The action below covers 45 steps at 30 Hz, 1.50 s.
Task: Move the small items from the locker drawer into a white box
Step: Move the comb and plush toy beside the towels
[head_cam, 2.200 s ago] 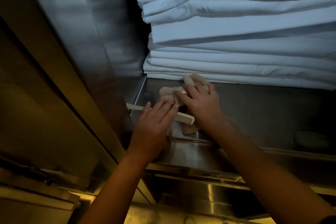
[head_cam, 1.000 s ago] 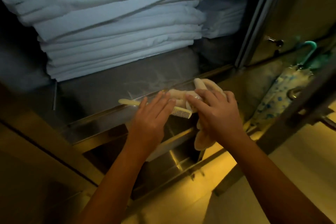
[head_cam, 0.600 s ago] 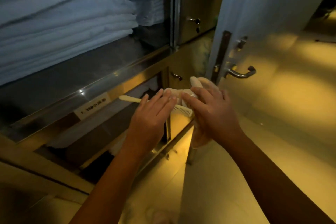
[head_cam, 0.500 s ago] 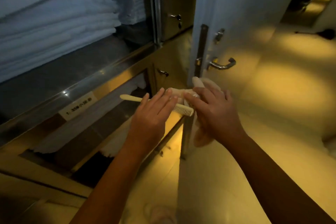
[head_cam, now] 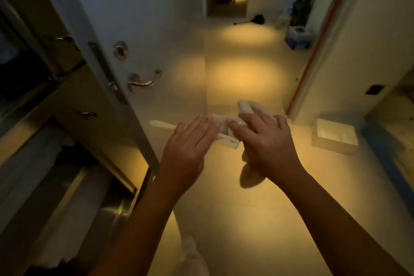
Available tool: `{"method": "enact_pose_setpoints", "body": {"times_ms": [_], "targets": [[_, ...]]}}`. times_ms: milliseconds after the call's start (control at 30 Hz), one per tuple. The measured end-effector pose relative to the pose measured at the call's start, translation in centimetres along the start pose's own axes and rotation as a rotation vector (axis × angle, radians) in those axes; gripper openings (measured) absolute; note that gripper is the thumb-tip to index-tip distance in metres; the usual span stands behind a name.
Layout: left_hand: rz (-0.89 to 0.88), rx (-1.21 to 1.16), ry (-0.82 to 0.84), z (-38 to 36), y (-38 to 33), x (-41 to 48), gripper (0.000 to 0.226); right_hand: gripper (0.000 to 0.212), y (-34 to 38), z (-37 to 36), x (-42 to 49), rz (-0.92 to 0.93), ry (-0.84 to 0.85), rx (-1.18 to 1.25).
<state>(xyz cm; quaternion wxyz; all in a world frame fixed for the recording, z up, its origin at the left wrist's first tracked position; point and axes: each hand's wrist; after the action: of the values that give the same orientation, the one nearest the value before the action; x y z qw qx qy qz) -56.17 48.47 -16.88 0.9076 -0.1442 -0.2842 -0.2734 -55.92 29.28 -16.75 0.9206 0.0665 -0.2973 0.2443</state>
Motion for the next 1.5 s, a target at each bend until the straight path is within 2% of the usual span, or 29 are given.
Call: {"method": "enact_pose_setpoints", "body": {"times_ms": [167,300,433,833,1067,1200,1500], "targets": [[-0.16,-0.125,0.034,-3.4,-3.8,3.8,0.059,0.068,-3.9,2.5,-3.7,-0.192,0.039,-0.088],[-0.312,-0.235,0.049,-6.2,-6.7,7.2,0.044,0.081,-6.5,4.6,-6.1,-0.347,0.07,-0.168],[-0.45,-0.318,0.084,-8.9,-9.4,10.6,0.043,0.069,-8.6,6.2,-8.0,-0.483,0.049,-0.272],[-0.886,-0.607,0.094,-15.3,-18.1,18.0,0.036,0.066,-11.8,8.9,-13.0,-0.909,0.013,-0.574],[-1.057,-0.776,0.101,-17.7,-24.4,18.5,0.036,0.06,-11.4,11.5,-17.2,-1.131,0.025,-0.69],[-1.148,-0.849,0.128,-18.0,-28.7,17.9,0.039,0.064,-11.1,13.4,-20.0,-1.234,0.033,-0.751],[-1.27,-0.917,0.167,-18.4,-40.7,15.1,0.039,0.061,-12.1,18.5,-29.5,-1.365,0.027,-0.825]]}}
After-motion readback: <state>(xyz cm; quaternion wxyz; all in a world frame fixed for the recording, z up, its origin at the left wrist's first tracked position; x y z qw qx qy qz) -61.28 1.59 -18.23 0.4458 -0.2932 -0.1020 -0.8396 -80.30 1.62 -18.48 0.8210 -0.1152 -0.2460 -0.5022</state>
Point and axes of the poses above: each hand's wrist, its own x-axis towards the middle knuckle, its own z-axis out of the back of the hand, y = z × x, and after that the axes turned 4 degrees about z, right-handed
